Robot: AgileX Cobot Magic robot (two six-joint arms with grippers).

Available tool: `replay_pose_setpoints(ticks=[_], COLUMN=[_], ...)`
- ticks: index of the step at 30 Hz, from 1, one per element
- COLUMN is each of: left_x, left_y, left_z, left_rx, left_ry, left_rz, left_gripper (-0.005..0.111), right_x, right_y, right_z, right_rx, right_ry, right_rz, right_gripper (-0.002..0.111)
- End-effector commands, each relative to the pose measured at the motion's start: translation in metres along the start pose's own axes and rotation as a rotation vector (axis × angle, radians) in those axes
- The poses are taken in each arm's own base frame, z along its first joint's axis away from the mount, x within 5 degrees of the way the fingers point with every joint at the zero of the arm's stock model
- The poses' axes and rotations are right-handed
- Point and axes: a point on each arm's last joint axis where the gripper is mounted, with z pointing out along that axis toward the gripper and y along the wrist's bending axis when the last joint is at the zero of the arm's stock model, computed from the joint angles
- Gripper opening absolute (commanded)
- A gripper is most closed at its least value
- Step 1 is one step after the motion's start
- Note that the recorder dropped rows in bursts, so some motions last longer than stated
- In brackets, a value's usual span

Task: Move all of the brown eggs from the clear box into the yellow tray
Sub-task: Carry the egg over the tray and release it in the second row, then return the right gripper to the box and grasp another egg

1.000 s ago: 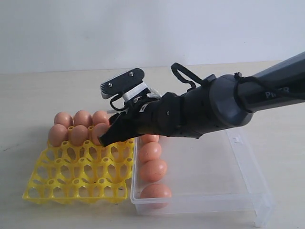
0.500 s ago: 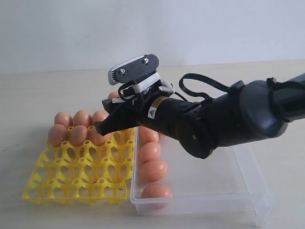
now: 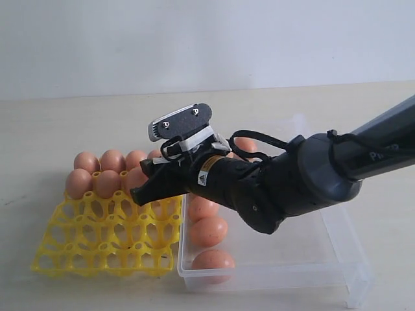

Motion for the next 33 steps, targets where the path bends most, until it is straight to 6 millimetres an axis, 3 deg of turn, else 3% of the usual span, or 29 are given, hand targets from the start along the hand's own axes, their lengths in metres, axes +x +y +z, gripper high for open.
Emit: replay_pose_setpoints(ticks=[1,3,5,10,13,17,21,25,28,33], left_x=[-0.002,-0.002,-0.002,-0.002,-0.002,-0.002,-0.002,-0.002,-0.002,-0.002], left_y=[0.000,0.000,0.000,0.000,0.000,0.000,0.000,0.000,0.000,0.000], left_z=[-0.001,-0.001,-0.001,-0.001,-0.001,-0.001,-0.001,-0.001,-0.001,-0.001], left_rx=[0.005,0.005,0.005,0.005,0.005,0.005,0.005,0.005,0.005,0.005], left_ry=[-0.019,-0.019,-0.019,-0.019,-0.019,-0.019,-0.019,-0.019,-0.019,-0.019], left_rz=[-0.005,-0.005,-0.005,-0.005,-0.005,-0.005,-0.005,-0.005,-0.005,-0.005], left_gripper=[0.000,0.000,0.000,0.000,0.000,0.000,0.000,0.000,0.000,0.000], right_x=[-0.001,0.000,-0.002,-0.032,-0.051,-0.064,-0.065,-0.061,-0.057,-0.045], right_y=[0.000,0.000,0.000,0.002,0.003,-0.005,-0.020,-0.040,-0.059,-0.084], right_z=[0.000,0.000,-0.001,-0.019,-0.041,-0.065,-0.078,-0.082,-0.080,-0.064], right_rx=[-0.007,-0.007,-0.006,-0.010,-0.015,-0.008,0.021,0.088,0.155,0.223], right_ry=[0.004,0.017,0.010,-0.035,0.025,0.131,0.239,0.295,0.288,0.267], right_rz=[0.010,0.009,0.004,-0.068,-0.209,-0.250,-0.173,0.055,0.231,0.338], right_gripper=[0.050,0.062,0.067,0.063,0.059,0.054,0.053,0.053,0.053,0.053])
